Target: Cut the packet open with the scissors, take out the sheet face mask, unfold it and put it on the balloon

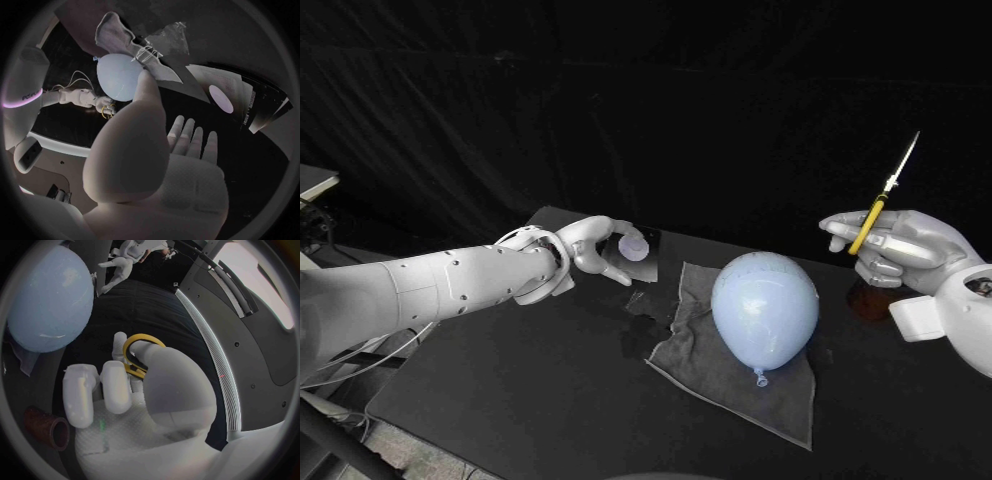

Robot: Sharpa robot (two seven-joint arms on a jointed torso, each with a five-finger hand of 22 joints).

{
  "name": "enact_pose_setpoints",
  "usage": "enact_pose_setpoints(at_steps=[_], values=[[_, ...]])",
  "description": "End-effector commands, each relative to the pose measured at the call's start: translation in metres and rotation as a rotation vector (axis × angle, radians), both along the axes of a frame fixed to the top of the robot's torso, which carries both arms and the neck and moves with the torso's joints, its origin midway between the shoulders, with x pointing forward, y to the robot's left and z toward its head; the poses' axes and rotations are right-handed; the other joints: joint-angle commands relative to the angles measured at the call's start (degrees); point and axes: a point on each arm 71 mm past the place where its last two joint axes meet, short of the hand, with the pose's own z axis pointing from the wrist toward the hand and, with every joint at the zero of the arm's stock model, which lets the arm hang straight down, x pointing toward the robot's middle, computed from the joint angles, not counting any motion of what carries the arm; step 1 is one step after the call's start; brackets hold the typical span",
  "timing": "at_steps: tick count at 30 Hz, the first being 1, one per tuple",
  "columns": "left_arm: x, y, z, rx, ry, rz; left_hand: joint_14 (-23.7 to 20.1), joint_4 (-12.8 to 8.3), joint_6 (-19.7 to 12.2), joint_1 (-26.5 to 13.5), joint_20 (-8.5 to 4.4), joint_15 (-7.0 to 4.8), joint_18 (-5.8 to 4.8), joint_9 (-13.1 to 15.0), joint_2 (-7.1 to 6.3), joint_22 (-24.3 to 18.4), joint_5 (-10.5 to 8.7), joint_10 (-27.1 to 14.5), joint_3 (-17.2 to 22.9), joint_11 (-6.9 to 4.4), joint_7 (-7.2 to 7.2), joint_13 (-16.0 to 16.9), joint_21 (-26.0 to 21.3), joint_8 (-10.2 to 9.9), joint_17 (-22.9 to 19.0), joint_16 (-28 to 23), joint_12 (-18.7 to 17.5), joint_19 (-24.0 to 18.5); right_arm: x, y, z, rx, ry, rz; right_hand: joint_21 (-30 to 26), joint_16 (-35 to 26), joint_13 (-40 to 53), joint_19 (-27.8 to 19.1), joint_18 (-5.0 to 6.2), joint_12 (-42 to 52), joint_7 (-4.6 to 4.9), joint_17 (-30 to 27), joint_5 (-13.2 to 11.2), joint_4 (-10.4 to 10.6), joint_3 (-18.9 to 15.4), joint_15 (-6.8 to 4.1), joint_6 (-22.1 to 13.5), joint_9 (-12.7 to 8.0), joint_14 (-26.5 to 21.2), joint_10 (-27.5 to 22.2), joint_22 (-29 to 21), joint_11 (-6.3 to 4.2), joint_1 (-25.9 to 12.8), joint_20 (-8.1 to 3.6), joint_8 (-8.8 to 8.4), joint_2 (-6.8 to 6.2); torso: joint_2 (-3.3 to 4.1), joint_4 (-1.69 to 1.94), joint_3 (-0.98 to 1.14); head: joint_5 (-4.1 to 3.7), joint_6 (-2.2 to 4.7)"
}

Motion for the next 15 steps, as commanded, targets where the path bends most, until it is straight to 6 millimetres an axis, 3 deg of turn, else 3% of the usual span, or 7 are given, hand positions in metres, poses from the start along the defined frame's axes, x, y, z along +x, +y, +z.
enact_pose_setpoints(at_steps=[1,4,9,15], values=[[0.002,-0.004,-0.005,0.208,-0.067,-0.018,-1.70,0.05,-1.90,-0.06,-0.25,-0.45,1.18,-0.60,-0.58,-0.08,0.20,-3.16,-0.57,-0.51,0.30,-0.17,-0.23,-0.59,-0.72,-0.40,-0.27,-0.92,-0.001,0.001,0.001,-0.013,-0.024,0.010,-0.23,-0.12,-0.18,3.19,-0.02,22.96,-0.42,-0.11,-0.14,0.04,0.00,-0.53,0.08,0.11,0.98,14.36,12.33,-5.47,0.27,-0.23,0.24,0.51,0.02,-0.03,0.04,0.18,0.04],[0.004,-0.008,-0.010,0.289,-0.064,-0.009,-3.24,0.06,-3.68,-0.17,-0.60,-1.44,1.32,-1.13,-0.76,-0.02,0.21,-7.14,-0.74,-1.62,-0.70,-0.33,-0.13,-1.09,-1.38,-0.43,-0.38,-1.28,-0.001,0.001,0.001,-0.018,-0.026,0.012,-0.27,-0.14,-0.37,3.17,-0.01,22.73,-0.42,-0.14,-0.14,0.04,0.00,-0.53,0.08,0.12,0.97,14.31,12.31,-5.47,0.28,-0.23,0.24,0.51,0.02,0.00,0.02,0.43,0.05],[0.007,-0.011,-0.016,0.383,-0.046,0.019,-5.55,0.03,-8.27,-0.08,-1.08,-2.73,1.49,-2.66,-0.95,0.16,0.23,-12.92,-1.02,-2.96,-1.89,-0.75,0.14,-2.32,-2.42,-0.72,-0.85,-0.71,-0.001,0.002,0.001,-0.024,-0.029,0.017,-0.33,-0.20,-0.46,3.12,0.01,22.58,-0.42,-0.27,-0.14,0.02,0.00,-0.53,0.07,0.13,0.95,14.26,12.27,-5.47,0.30,-0.23,0.25,0.51,0.00,0.00,-0.01,0.20,0.20],[0.015,-0.012,-0.021,0.447,-0.030,0.056,-7.94,0.03,-11.43,-0.16,-1.41,-3.22,1.30,-3.73,-1.10,-0.04,0.22,-16.41,-0.66,-3.08,-1.96,-0.94,-0.12,-3.10,-3.49,-0.91,-1.01,-1.95,-0.002,0.002,0.001,-0.029,-0.031,0.023,-0.33,-0.20,-0.46,3.12,0.01,22.58,-0.42,-0.27,-0.14,0.02,0.00,-0.53,0.07,0.13,0.95,14.26,12.27,-5.47,0.30,-0.23,0.25,0.51,0.01,0.02,-0.03,0.01,0.41]])
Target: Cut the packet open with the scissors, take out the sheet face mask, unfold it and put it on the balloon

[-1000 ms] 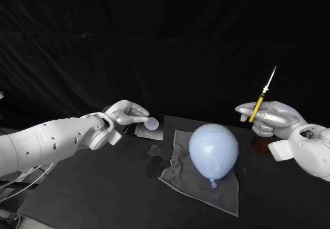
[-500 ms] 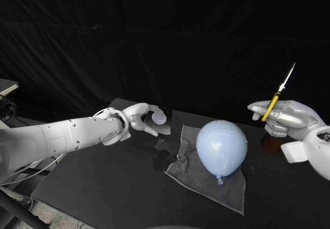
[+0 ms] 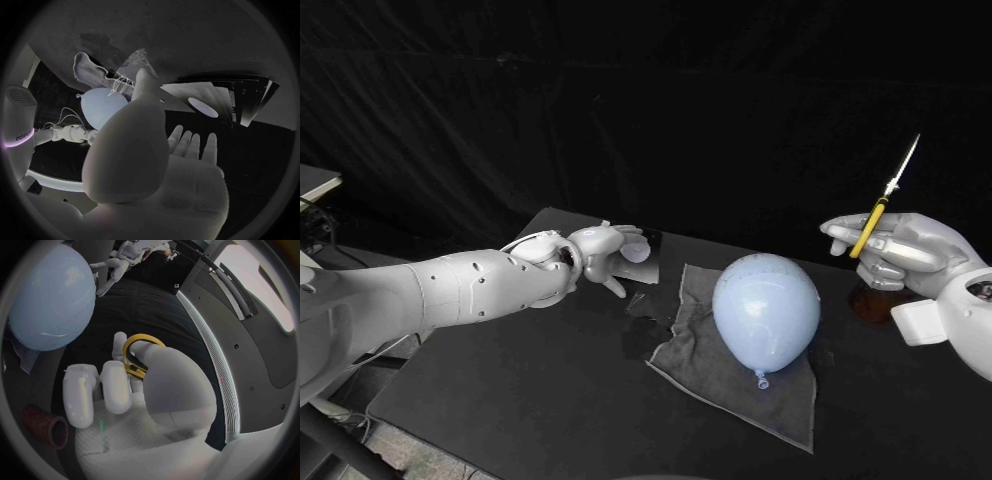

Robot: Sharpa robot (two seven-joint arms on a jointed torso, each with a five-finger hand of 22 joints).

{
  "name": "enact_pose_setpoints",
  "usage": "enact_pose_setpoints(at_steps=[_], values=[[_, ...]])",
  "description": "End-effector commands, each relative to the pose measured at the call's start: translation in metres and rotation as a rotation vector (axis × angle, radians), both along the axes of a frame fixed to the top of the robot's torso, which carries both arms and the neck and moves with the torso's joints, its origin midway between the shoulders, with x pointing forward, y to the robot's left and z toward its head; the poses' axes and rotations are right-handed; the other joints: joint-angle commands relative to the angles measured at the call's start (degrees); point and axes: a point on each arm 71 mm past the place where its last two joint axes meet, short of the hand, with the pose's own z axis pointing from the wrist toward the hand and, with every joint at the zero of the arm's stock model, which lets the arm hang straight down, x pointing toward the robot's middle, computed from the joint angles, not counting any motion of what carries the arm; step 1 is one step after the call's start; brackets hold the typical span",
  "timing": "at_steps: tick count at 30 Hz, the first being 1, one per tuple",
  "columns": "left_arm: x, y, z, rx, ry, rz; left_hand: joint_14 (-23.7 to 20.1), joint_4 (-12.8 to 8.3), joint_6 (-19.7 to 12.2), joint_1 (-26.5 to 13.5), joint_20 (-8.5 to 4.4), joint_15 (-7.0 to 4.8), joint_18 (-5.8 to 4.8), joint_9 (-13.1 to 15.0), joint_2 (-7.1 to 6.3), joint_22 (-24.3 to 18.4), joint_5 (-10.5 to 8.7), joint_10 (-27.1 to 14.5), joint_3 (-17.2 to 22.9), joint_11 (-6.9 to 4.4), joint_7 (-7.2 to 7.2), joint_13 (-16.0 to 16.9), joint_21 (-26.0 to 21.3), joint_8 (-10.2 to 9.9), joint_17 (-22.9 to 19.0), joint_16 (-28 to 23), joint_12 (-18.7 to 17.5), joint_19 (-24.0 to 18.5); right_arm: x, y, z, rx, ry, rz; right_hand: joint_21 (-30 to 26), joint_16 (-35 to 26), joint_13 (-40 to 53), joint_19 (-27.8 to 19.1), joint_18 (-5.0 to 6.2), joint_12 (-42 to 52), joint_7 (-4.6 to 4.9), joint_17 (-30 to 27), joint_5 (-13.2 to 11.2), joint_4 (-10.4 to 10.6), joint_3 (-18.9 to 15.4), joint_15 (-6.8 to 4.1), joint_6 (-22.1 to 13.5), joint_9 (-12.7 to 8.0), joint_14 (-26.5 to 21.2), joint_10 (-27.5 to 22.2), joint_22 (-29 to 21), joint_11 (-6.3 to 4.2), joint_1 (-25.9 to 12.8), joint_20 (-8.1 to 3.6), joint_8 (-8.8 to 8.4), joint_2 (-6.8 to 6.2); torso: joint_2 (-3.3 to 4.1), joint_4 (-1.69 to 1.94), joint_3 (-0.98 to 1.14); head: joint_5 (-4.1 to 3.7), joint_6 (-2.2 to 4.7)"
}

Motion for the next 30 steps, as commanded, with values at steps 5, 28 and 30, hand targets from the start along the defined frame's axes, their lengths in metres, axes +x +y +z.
enact_pose_setpoints(at_steps=[5,28,30], values=[[0.011,0.001,-0.007,0.129,0.010,0.068,-0.34,0.12,-1.09,-0.31,-0.08,0.09,0.52,-0.37,-0.44,0.24,0.25,-1.42,1.92,0.24,0.29,-0.10,0.37,-0.42,-0.06,-0.24,-0.38,1.42,-0.002,0.004,0.001,-0.014,-0.021,0.028,-0.36,-0.23,0.10,3.11,0.02,22.62,-0.43,-0.01,-0.14,-0.02,0.02,-0.57,0.07,0.08,0.90,14.23,12.28,-5.47,0.34,-0.22,0.34,0.52,0.05,-0.08,-0.02,0.00,0.41],[0.024,-0.012,-0.021,0.180,0.126,0.078,6.43,0.08,7.68,-2.19,-0.72,1.62,0.72,2.80,1.16,0.94,0.33,8.07,8.60,2.05,1.79,0.90,1.92,2.61,2.45,1.66,1.28,4.44,-0.003,0.008,0.000,-0.019,-0.022,0.045,-0.35,-0.23,0.64,3.12,0.01,23.09,-0.42,0.01,-0.14,-0.07,0.05,-0.58,0.05,0.12,0.90,14.22,12.29,-5.47,0.41,-0.22,0.36,0.55,0.01,0.03,0.02,-0.74,0.59],[0.025,-0.013,-0.021,0.181,0.130,0.077,6.66,0.08,7.79,-2.22,-0.72,1.70,0.71,2.84,1.59,0.97,0.31,8.34,9.78,2.19,1.93,0.86,2.03,2.68,2.48,1.70,1.20,4.64,-0.003,0.009,0.000,-0.021,-0.023,0.047,-0.41,-0.27,0.66,3.08,0.03,23.07,-0.42,-0.07,-0.14,-0.10,0.06,-0.58,0.04,0.13,0.88,14.20,12.25,-5.47,0.44,-0.22,0.37,0.55,-0.03,0.06,0.02,-0.79,0.47]])
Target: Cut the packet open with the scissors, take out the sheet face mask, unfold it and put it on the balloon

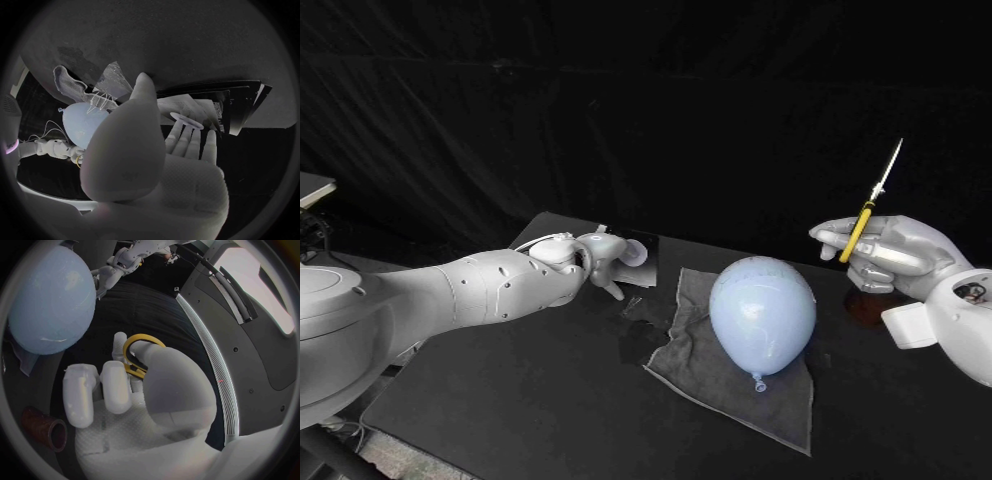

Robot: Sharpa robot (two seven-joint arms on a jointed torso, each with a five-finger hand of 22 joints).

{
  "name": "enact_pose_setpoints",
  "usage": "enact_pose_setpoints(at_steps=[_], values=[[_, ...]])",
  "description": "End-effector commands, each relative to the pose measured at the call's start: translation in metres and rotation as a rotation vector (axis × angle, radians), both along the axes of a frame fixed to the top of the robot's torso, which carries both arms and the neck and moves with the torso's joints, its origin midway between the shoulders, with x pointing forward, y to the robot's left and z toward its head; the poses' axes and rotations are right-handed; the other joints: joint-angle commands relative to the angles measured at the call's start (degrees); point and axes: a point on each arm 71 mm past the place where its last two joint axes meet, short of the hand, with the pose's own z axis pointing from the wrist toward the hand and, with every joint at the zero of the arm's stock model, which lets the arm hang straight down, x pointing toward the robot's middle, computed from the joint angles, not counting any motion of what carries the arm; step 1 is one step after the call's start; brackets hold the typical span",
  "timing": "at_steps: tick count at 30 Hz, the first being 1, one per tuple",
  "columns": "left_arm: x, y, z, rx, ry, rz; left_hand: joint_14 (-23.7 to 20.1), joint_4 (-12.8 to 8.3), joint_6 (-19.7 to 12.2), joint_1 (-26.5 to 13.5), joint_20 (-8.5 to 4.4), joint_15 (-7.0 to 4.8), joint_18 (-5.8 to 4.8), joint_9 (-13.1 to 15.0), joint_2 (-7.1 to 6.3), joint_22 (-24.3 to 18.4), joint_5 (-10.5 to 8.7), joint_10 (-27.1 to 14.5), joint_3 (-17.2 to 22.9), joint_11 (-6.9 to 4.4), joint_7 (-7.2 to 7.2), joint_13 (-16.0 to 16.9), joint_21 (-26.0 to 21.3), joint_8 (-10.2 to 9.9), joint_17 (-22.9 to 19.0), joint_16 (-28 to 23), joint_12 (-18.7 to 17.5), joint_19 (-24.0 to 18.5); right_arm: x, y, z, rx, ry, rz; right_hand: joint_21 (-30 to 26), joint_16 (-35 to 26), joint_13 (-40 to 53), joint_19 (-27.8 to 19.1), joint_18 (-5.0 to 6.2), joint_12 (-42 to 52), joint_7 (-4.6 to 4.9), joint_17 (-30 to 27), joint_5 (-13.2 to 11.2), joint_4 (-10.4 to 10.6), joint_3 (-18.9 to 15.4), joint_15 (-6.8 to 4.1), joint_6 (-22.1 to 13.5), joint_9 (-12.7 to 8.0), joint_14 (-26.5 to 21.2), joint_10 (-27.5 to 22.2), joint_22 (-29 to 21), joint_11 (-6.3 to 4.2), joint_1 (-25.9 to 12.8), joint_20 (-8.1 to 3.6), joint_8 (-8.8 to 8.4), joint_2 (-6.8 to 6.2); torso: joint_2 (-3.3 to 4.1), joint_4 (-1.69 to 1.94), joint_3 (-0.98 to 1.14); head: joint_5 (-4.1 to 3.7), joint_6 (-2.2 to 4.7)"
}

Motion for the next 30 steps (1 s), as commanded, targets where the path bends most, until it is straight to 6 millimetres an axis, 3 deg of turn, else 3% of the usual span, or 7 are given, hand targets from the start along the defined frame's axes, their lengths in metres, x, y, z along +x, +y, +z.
enact_pose_setpoints(at_steps=[1,5,10,19,20,24,30], values=[[-0.0007,-0.0024,-0.0051,0.023,0.047,-0.002,0.66,-0.03,0.36,-0.04,-0.02,0.18,0.78,0.04,1.03,0.12,0.11,0.60,1.81,0.29,0.80,0.01,0.40,0.25,0.12,0.25,0.02,0.65,-0.0011,0.0028,0.0005,-0.005,-0.012,0.025,-0.20,-0.38,0.06,3.20,0.04,23.02,-0.32,-0.02,-0.14,-0.03,0.13,-0.42,-0.07,0.06,1.04,14.20,12.26,-5.47,0.20,-0.33,0.15,0.31,0.01,0.05,-0.01,-0.04,-0.17],[0.0008,-0.0021,-0.0059,0.027,0.051,0.005,0.83,-0.05,0.35,-0.01,0.02,0.41,0.73,0.04,1.48,0.14,0.08,0.83,3.16,0.58,1.11,-0.04,0.52,0.29,0.08,0.22,-0.19,0.84,-0.0019,0.0036,0.0004,-0.006,-0.012,0.030,-0.20,-0.38,0.06,3.20,0.04,23.02,-0.32,-0.02,-0.14,-0.03,0.13,-0.42,-0.07,0.06,1.04,14.20,12.26,-5.47,0.20,-0.33,0.15,0.31,0.02,-0.02,-0.01,-0.01,-0.26],[0.0019,-0.0003,-0.0067,0.031,0.059,0.010,2.41,-0.19,1.67,1.30,0.18,0.72,0.71,0.49,4.18,0.24,-0.08,2.75,8.20,0.92,1.40,0.07,0.93,0.85,0.42,0.47,-0.31,1.65,-0.0031,0.0042,0.0005,-0.008,-0.014,0.035,-0.11,-0.36,0.21,3.26,0.01,23.14,-0.31,0.02,-0.14,-0.05,0.13,-0.42,-0.07,0.08,1.05,14.20,12.32,-5.47,0.22,-0.33,0.16,0.31,-0.01,0.03,-0.02,-0.08,-0.26],[0.0007,-0.0008,-0.0071,0.030,0.070,-0.001,10.73,-0.59,9.44,4.29,0.14,0.39,0.85,2.95,7.50,0.76,-0.24,12.05,13.05,0.49,0.86,0.68,2.55,3.64,2.71,2.62,0.67,5.42,-0.0040,0.0047,0.0008,-0.011,-0.019,0.041,-0.12,-0.35,0.39,3.25,0.01,23.31,-0.32,0.05,-0.14,-0.08,0.14,-0.42,-0.07,0.10,1.05,14.22,12.31,-5.47,0.25,-0.33,0.17,0.31,-0.04,0.05,-0.06,-0.19,-0.43],[0.0006,-0.0010,-0.0071,0.029,0.070,-0.002,12.57,-0.73,11.44,4.81,0.14,0.33,0.87,3.56,8.12,0.84,-0.25,14.16,13.72,0.34,0.68,0.84,2.82,4.34,3.22,3.13,0.97,6.10,-0.0041,0.0047,0.0008,-0.012,-0.019,0.041,-0.12,-0.35,0.39,3.25,0.01,23.31,-0.32,0.05,-0.14,-0.08,0.14,-0.42,-0.07,0.10,1.05,14.22,12.31,-5.47,0.25,-0.33,0.17,0.31,-0.04,0.04,-0.05,-0.17,-0.45],[-0.0004,-0.0022,-0.0069,0.026,0.071,-0.008,16.96,-0.89,14.03,5.67,0.17,0.42,0.89,4.25,8.63,0.97,-0.25,17.63,14.98,0.43,0.69,0.98,3.42,5.24,4.32,4.32,1.21,7.69,-0.0044,0.0046,0.0009,-0.013,-0.021,0.042,-0.12,-0.35,0.39,3.25,0.01,23.31,-0.32,0.05,-0.14,-0.08,0.14,-0.42,-0.07,0.10,1.05,14.22,12.31,-5.47,0.25,-0.33,0.17,0.31,-0.03,0.07,-0.05,-0.16,-0.50],[-0.0044,-0.0024,-0.0059,0.022,0.076,-0.018,18.82,-1.04,14.73,6.33,0.12,0.36,0.88,4.26,8.88,0.94,-0.25,19.74,16.04,0.31,0.57,0.98,3.69,5.53,4.58,4.63,1.10,8.57,-0.0051,0.0043,0.0010,-0.016,-0.023,0.046,-0.12,-0.35,0.39,3.25,0.01,23.31,-0.32,0.05,-0.14,-0.08,0.14,-0.42,-0.07,0.10,1.05,14.22,12.31,-5.47,0.25,-0.33,0.17,0.31,-0.04,0.07,-0.04,-0.24,-0.56]])
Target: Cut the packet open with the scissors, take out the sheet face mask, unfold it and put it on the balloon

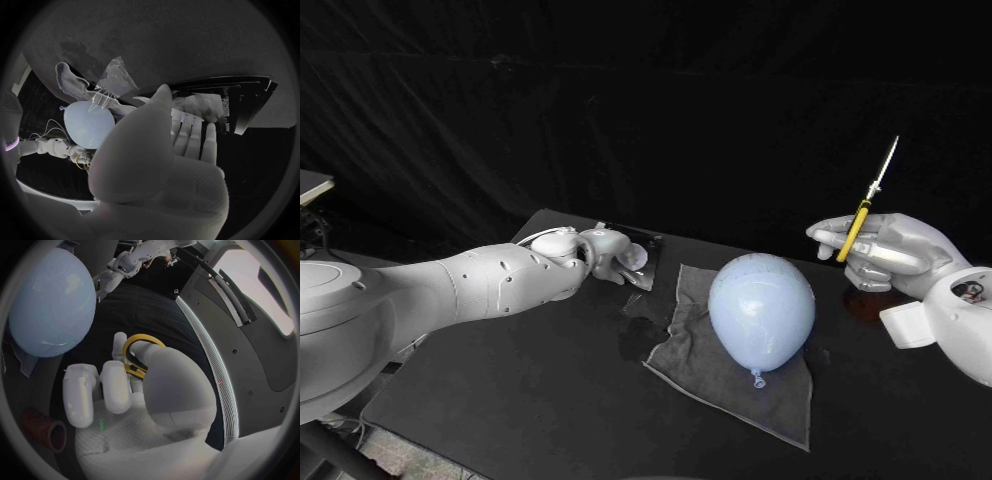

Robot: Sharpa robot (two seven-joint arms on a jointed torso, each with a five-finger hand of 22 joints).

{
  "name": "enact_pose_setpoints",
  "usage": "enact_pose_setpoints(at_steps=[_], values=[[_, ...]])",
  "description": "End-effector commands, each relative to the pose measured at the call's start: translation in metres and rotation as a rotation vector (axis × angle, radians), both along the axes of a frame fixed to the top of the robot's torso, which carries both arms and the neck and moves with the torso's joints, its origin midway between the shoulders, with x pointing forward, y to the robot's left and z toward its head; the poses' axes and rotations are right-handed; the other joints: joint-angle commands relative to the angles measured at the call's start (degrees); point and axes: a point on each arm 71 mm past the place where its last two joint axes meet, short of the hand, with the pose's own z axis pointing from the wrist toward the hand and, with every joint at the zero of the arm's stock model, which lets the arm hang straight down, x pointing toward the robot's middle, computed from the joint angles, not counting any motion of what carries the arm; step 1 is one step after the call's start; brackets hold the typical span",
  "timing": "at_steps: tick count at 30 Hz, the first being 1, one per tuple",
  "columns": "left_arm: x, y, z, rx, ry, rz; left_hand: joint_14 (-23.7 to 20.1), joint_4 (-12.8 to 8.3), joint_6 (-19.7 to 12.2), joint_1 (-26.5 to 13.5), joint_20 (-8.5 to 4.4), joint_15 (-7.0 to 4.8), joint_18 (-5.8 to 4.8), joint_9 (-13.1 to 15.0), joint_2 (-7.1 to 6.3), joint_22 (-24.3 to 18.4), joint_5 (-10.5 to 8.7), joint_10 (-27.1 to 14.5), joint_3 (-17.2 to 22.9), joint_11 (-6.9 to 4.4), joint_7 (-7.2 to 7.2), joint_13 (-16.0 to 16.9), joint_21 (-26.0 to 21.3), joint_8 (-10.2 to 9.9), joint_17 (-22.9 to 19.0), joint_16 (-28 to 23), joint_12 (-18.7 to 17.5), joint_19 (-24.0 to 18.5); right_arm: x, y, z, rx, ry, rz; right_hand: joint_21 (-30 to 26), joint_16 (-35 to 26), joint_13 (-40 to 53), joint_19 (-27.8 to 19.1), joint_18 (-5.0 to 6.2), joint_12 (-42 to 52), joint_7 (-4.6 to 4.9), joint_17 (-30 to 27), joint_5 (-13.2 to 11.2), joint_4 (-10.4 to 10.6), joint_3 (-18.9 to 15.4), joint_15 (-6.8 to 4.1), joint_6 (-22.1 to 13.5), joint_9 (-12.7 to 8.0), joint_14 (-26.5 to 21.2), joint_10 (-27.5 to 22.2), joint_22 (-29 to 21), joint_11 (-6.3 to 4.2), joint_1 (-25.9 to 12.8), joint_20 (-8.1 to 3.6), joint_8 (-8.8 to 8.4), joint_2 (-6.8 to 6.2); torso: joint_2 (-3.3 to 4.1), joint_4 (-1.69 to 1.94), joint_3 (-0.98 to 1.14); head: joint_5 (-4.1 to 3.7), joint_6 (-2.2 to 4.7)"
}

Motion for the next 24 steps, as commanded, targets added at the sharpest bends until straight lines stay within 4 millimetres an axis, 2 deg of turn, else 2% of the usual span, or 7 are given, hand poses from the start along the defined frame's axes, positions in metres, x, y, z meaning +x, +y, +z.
enact_pose_setpoints(at_steps=[1,16,19,20,22,23,24], values=[[-0.008,0.003,-0.010,0.025,0.063,0.000,0.68,0.03,0.49,0.49,0.00,0.11,0.26,-0.15,0.03,-0.03,0.13,0.45,0.25,0.00,0.09,-0.10,0.38,0.21,2.41,0.83,0.17,0.54,-0.001,0.002,0.001,-0.005,-0.015,0.028,-0.03,-0.14,0.05,3.23,0.01,23.31,-0.42,0.05,-0.14,-0.07,0.15,-0.52,0.04,0.05,0.96,14.22,12.28,-5.47,0.02,-0.13,0.16,0.38,0.00,-0.01,0.01,-0.08,-0.07],[-0.032,-0.001,-0.004,-0.011,0.104,-0.039,2.25,0.36,1.93,-0.82,-0.11,0.01,0.25,-0.14,0.32,-0.27,0.12,3.54,0.98,-0.17,-0.13,-0.01,0.41,0.75,2.39,0.83,0.00,1.07,-0.001,0.000,0.000,-0.012,-0.014,0.030,-0.08,-0.17,0.20,3.20,0.02,23.34,-0.42,-0.02,-0.14,-0.12,0.14,-0.52,0.03,0.09,0.95,14.19,12.26,-5.46,0.06,-0.14,0.19,0.36,-0.03,0.02,0.02,-0.23,-0.09],[-0.035,-0.001,-0.003,-0.017,0.107,-0.041,3.28,0.44,2.94,-1.35,-0.06,0.09,0.24,-0.11,1.66,-0.34,0.13,4.85,1.96,-0.14,-0.23,0.04,0.45,1.12,2.51,0.95,-0.02,1.37,-0.001,-0.001,0.000,-0.012,-0.014,0.030,-0.08,-0.17,0.20,3.20,0.02,23.34,-0.42,-0.02,-0.14,-0.12,0.14,-0.52,0.03,0.09,0.95,14.19,12.26,-5.46,0.06,-0.14,0.19,0.36,0.00,0.01,0.03,-0.24,-0.09],[-0.035,-0.001,-0.002,-0.018,0.107,-0.041,3.96,0.49,3.65,-1.60,-0.03,0.13,0.24,-0.02,2.96,-0.34,0.14,5.59,2.68,-0.12,-0.29,0.09,0.50,1.44,2.67,1.11,0.06,1.55,-0.001,-0.001,0.000,-0.012,-0.014,0.030,-0.08,-0.17,0.20,3.20,0.02,23.34,-0.42,-0.02,-0.14,-0.12,0.14,-0.52,0.03,0.09,0.95,14.19,12.26,-5.46,0.06,-0.14,0.19,0.36,-0.01,0.01,0.02,-0.25,-0.08],[-0.036,-0.001,-0.002,-0.023,0.104,-0.042,5.04,0.45,4.43,-2.16,0.02,0.14,0.25,-0.07,4.31,-0.37,0.14,6.22,3.93,-0.17,-0.46,0.08,0.60,1.65,2.81,1.30,0.04,1.90,-0.001,-0.001,0.000,-0.012,-0.013,0.030,-0.08,-0.17,0.20,3.20,0.02,23.34,-0.42,-0.02,-0.14,-0.12,0.14,-0.52,0.03,0.09,0.95,14.19,12.26,-5.46,0.06,-0.14,0.19,0.36,0.01,0.01,0.02,-0.26,-0.05],[-0.037,-0.001,-0.001,-0.026,0.101,-0.043,5.75,0.48,5.04,-2.58,0.09,0.23,0.25,-0.09,5.88,-0.39,0.16,6.66,5.23,-0.12,-0.49,0.06,0.66,1.83,2.90,1.41,0.02,2.13,-0.001,-0.001,0.000,-0.013,-0.013,0.030,-0.08,-0.17,0.20,3.20,0.02,23.34,-0.42,-0.02,-0.14,-0.12,0.14,-0.52,0.03,0.09,0.95,14.19,12.26,-5.46,0.06,-0.14,0.19,0.36,0.02,-0.02,0.02,-0.30,-0.04],[-0.037,-0.001,-0.001,-0.031,0.097,-0.045,6.19,0.43,5.51,-2.84,0.14,0.25,0.25,-0.12,6.49,-0.42,0.15,6.96,6.30,-0.12,-0.60,0.03,0.70,1.95,2.90,1.42,-0.07,2.32,-0.001,-0.001,0.000,-0.013,-0.013,0.030,-0.08,-0.17,0.20,3.20,0.02,23.34,-0.42,-0.02,-0.14,-0.12,0.14,-0.52,0.03,0.09,0.95,14.19,12.26,-5.46,0.06,-0.14,0.19,0.36,0.02,-0.03,0.02,-0.30,-0.04]])
